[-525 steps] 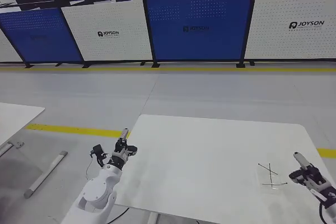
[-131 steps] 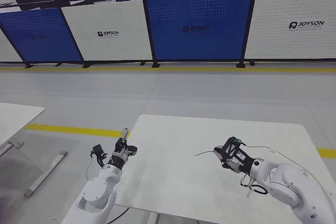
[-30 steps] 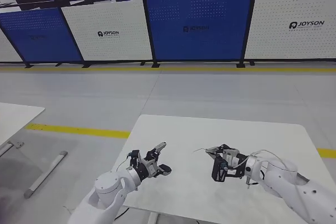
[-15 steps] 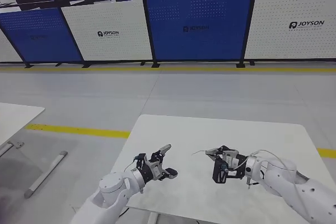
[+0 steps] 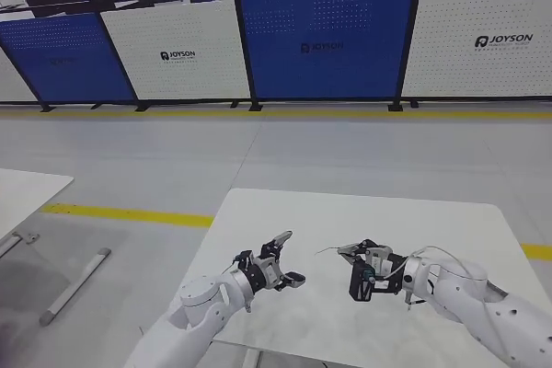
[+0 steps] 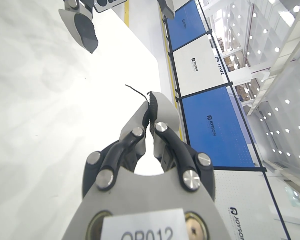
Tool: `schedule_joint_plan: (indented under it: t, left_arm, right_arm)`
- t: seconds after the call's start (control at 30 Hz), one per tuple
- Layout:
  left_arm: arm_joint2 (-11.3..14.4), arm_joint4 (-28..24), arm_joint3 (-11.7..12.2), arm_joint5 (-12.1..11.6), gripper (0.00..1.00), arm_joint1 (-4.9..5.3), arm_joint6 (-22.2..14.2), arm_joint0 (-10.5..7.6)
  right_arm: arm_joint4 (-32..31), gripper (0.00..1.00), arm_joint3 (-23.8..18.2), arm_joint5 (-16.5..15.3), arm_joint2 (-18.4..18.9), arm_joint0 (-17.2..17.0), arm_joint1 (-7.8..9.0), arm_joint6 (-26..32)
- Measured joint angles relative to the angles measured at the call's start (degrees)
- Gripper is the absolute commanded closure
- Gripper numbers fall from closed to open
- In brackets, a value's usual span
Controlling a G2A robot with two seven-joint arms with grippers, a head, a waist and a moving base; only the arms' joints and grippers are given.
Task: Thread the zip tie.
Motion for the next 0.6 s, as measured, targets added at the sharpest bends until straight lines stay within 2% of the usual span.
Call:
schedule_joint_plan:
  t: [0.13,0.2,0.3,0.47,0.6]
  left_arm:
    - [1.05,-2.47,0.09,0.00,0.00,0.01,-0.47,-0.08]
    - [1.84,-4.07,-0.32,0.00,0.00,0.11,0.52,-0.75]
    - [4.43,-5.89,-1.45,0.00,0.00,0.39,2.85,-2.18]
    - [9.34,-7.83,-2.35,0.00,0.00,0.75,10.11,-6.18]
    - [12.06,-11.53,-0.15,0.00,0.00,0.44,15.82,-10.14]
  right_arm:
    - [0.00,1.00,0.00,0.00,0.00,0.00,0.00,0.00]
    - [0.00,1.00,0.00,0.00,0.00,0.00,0.00,0.00]
    - [0.00,1.00,0.00,0.00,0.00,0.00,0.00,0.00]
    - [0.00,1.00,0.00,0.00,0.00,0.00,0.00,0.00]
    - [0.00,1.00,0.00,0.00,0.00,0.00,0.00,0.00]
